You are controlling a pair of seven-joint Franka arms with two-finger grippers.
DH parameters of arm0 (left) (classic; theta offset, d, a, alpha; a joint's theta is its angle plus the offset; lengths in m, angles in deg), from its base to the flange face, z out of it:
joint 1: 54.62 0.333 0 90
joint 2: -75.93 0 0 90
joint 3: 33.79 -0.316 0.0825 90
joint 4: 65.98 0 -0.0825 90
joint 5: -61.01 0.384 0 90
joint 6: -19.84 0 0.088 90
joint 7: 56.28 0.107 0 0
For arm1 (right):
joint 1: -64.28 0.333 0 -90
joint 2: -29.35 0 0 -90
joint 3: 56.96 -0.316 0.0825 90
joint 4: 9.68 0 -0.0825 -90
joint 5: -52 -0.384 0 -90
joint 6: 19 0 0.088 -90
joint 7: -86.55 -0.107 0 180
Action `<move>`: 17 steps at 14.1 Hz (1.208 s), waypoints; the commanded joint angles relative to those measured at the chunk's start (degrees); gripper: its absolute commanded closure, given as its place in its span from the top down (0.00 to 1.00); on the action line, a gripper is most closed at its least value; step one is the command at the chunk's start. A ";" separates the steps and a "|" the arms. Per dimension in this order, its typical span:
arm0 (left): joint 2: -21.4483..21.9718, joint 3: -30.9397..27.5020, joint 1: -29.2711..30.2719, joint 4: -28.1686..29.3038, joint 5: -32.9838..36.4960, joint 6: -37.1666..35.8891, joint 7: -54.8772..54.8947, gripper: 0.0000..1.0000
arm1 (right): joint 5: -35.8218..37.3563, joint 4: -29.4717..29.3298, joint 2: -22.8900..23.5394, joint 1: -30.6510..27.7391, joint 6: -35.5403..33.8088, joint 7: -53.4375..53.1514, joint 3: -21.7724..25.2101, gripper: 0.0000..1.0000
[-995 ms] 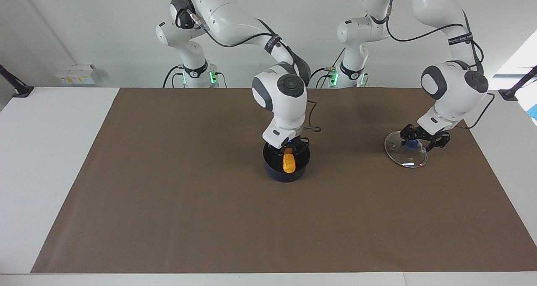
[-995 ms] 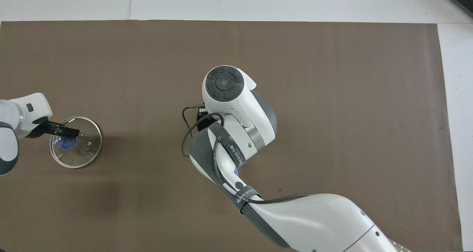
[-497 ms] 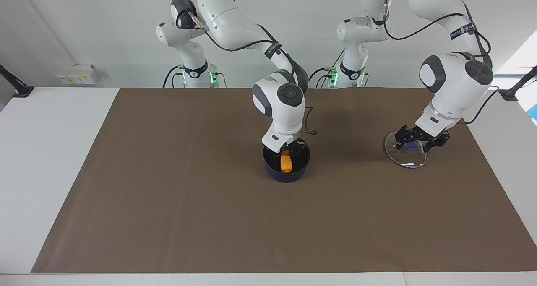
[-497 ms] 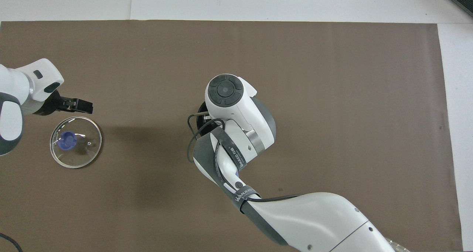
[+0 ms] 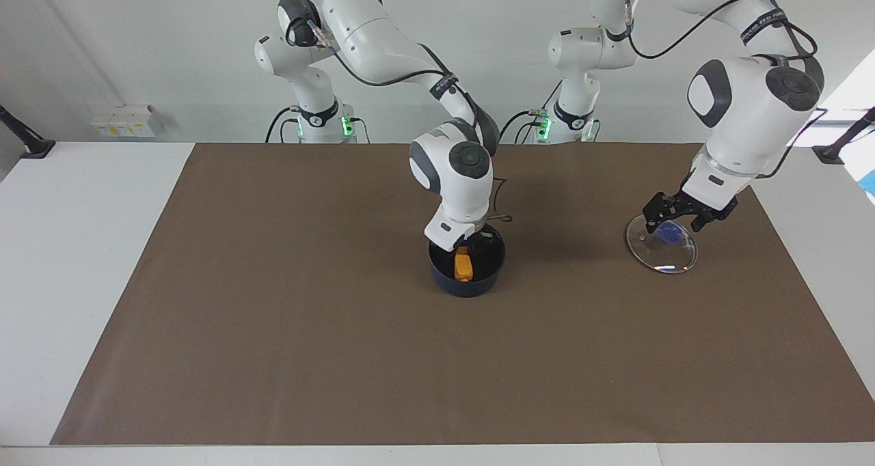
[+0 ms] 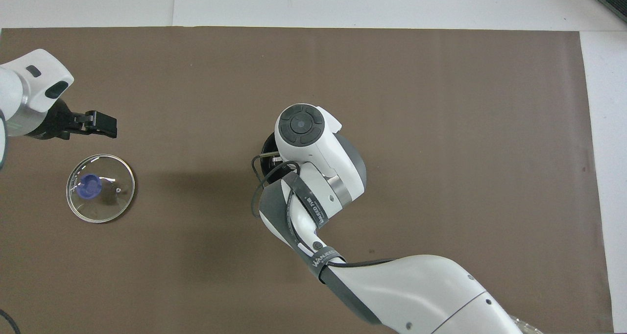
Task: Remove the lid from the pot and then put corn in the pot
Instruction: 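Release the corn into the pot with the right gripper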
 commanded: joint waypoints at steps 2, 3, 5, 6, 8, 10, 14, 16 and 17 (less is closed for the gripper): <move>1.08 -0.08 0.00 -4.10 1.29 -6.14 -0.70 1.00 | -1.11 1.47 -1.62 -0.41 0.98 1.82 -0.38 1.00; 1.08 -0.16 0.17 -5.24 1.29 -7.55 -0.44 1.00 | -1.11 1.47 -1.96 -0.49 0.99 1.82 -0.38 1.00; 1.08 -0.08 0.26 -7.62 1.29 -10.36 0.35 1.00 | -1.11 1.47 -4.06 -1.11 0.64 1.91 -0.29 1.00; 1.08 -0.08 0.26 -8.50 1.20 -11.25 0.35 1.00 | -1.03 1.47 -5.21 -1.20 0.37 1.91 0.14 1.00; 1.52 0.10 0.26 -8.77 0.85 -11.96 0.44 1.00 | 0.02 1.56 -7.32 -2.07 -0.33 2.00 0.50 1.00; 2.14 0.10 0.09 -10.43 0.93 -13.88 0.44 1.00 | 0.03 1.74 -10.39 -4.79 -1.64 2.17 0.50 1.00; 2.49 0.10 0.09 -12.37 0.67 -16.35 0.53 1.00 | 0.90 1.65 -16.63 -11.55 -8.49 7.69 0.50 1.00; 2.84 -0.08 -0.26 -12.29 0.67 -16.35 0.53 1.00 | 0.91 1.56 -19.79 -15.33 -11.57 11.47 0.50 1.00; 2.84 -0.08 -0.26 -12.29 0.67 -16.35 0.53 1.00 | 0.91 1.47 -21.38 -17.26 -13.50 13.67 0.50 1.00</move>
